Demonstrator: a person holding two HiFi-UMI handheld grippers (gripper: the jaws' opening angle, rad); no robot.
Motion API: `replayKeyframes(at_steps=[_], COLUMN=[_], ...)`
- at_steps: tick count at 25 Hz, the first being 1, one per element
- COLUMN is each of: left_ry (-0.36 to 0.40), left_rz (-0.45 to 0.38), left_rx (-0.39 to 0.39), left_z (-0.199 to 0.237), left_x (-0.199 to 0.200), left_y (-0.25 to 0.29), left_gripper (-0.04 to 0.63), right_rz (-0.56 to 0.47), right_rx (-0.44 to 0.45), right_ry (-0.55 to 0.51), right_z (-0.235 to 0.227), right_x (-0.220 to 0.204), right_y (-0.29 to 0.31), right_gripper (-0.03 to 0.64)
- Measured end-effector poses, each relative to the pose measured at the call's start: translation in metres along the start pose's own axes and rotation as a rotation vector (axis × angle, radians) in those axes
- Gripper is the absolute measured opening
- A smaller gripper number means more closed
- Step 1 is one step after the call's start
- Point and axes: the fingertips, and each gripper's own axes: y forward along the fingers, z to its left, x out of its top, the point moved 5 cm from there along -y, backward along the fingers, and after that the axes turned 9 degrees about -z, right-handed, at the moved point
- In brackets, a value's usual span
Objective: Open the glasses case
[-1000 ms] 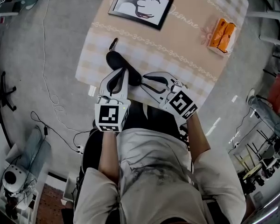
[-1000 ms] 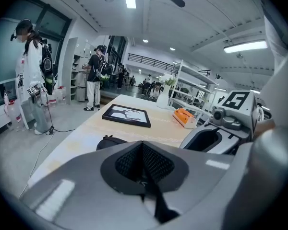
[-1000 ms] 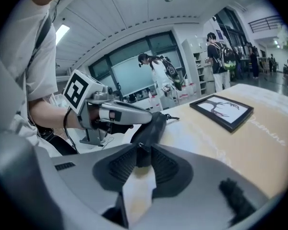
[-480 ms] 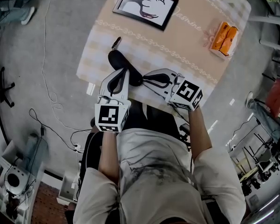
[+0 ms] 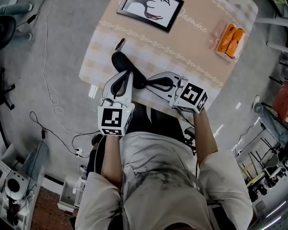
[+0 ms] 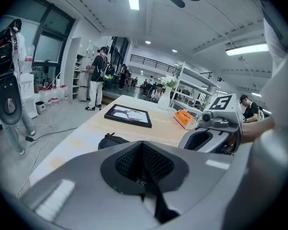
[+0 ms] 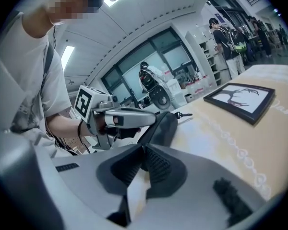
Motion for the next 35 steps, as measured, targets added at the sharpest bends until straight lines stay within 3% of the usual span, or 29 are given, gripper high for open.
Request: replayKeyframes(at_steps=[13, 20, 25, 29, 35], left_ry=[0.021, 0.037, 0.055, 0.003, -0.001], left_rz=[-0.005, -0.055, -0.069, -0.063, -0.061], left_rx=[-0.018, 0.023, 0.047, 0.05, 0.047], left_z=[0.0, 0.015, 0.026, 0.028, 0.027], left_x=[0.002, 0.009, 0.005, 0.0, -0.002], left_y=[-0.001, -0.028, -0.058, -0.077, -0.087], left_gripper=[0.006, 0.023, 0.08, 0.136, 0.199], right_rz=[0.039, 0.036, 0.02, -0.008, -0.011], right_rx=[0.012, 0.047, 0.053, 0.052, 0.064], right_ry=[-0.062, -0.076, -0.083, -0.082, -0.11], right_z=[0.015, 0.029, 0.033, 0.034, 0.036], right_x=[0.006, 0.013, 0.024, 0.037, 0.054], right_y=[0.009, 0.032, 0.048, 0.058, 0.073], right_gripper=[0.017, 0.017, 0.017, 0.017, 0.017])
